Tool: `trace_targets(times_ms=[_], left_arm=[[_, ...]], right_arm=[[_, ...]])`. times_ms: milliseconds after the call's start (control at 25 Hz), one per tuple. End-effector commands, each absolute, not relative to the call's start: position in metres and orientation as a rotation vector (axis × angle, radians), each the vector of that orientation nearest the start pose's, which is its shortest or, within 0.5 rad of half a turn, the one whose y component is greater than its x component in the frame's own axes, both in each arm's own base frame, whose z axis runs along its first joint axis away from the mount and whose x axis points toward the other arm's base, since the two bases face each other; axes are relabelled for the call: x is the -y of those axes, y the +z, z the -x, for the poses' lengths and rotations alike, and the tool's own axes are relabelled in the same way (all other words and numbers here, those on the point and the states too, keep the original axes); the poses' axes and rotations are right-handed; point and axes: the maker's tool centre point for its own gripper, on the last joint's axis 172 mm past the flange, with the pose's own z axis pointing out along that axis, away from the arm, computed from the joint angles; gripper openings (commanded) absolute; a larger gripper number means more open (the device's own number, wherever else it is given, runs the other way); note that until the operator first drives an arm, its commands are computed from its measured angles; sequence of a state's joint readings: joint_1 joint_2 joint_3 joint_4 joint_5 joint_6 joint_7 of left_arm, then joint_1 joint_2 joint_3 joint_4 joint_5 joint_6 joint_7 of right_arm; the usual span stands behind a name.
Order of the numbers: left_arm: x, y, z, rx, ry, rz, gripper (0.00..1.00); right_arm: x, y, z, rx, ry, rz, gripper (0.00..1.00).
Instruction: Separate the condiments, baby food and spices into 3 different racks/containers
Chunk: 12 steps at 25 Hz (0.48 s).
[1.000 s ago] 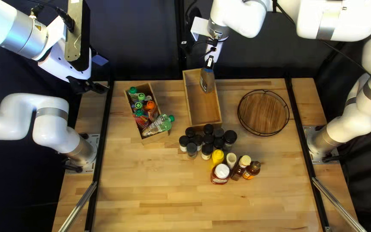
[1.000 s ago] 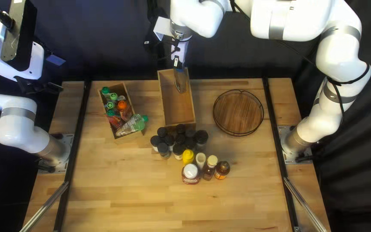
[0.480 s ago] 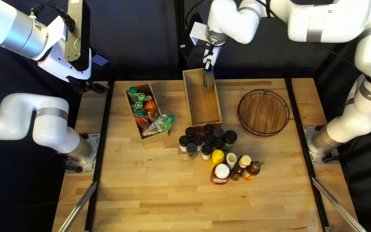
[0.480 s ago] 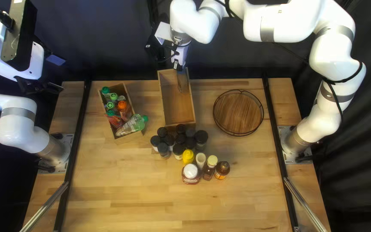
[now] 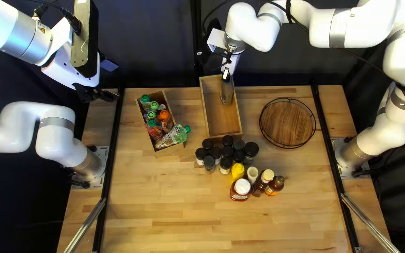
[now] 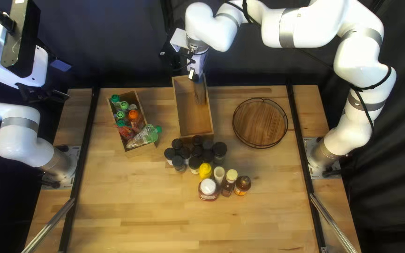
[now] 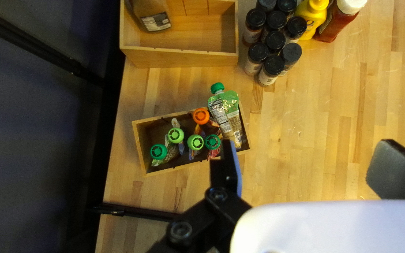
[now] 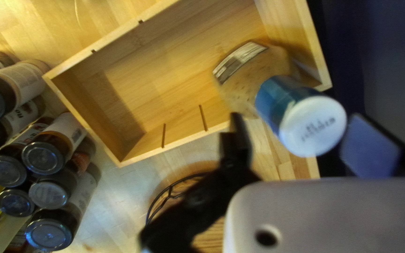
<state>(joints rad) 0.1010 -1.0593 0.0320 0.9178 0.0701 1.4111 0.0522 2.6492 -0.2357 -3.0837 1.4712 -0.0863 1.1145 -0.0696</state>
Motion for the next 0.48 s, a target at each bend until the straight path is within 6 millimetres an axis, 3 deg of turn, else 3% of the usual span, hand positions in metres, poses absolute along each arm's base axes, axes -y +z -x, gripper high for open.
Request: trace_targets(times_ms=[40, 80, 240, 400, 480], left_arm=[[-0.054, 0.476, -0.258, 0.12, -0.843, 2.931, 1.0], [-0.054, 0.476, -0.258, 0.12, -0.843, 2.931, 1.0], [-0.054, 0.476, -0.258, 0.12, -0.843, 2.931, 1.0], [-0.054, 0.476, -0.258, 0.12, -0.843, 2.931, 1.0], [-0.054, 0.476, -0.258, 0.12, -0.843, 2.931, 1.0]], right_arm=[[0.217, 0.28, -0.507, -0.486, -0.222, 3.178, 1.0], [0.207, 0.286, -0.505, -0.473, -0.233, 3.176, 1.0], [0.122, 0.32, -0.489, -0.337, -0.299, 3.127, 1.0], [0.046, 0.334, -0.466, -0.244, -0.344, 3.075, 1.0], [0.021, 0.333, -0.459, -0.228, -0.348, 3.072, 1.0]])
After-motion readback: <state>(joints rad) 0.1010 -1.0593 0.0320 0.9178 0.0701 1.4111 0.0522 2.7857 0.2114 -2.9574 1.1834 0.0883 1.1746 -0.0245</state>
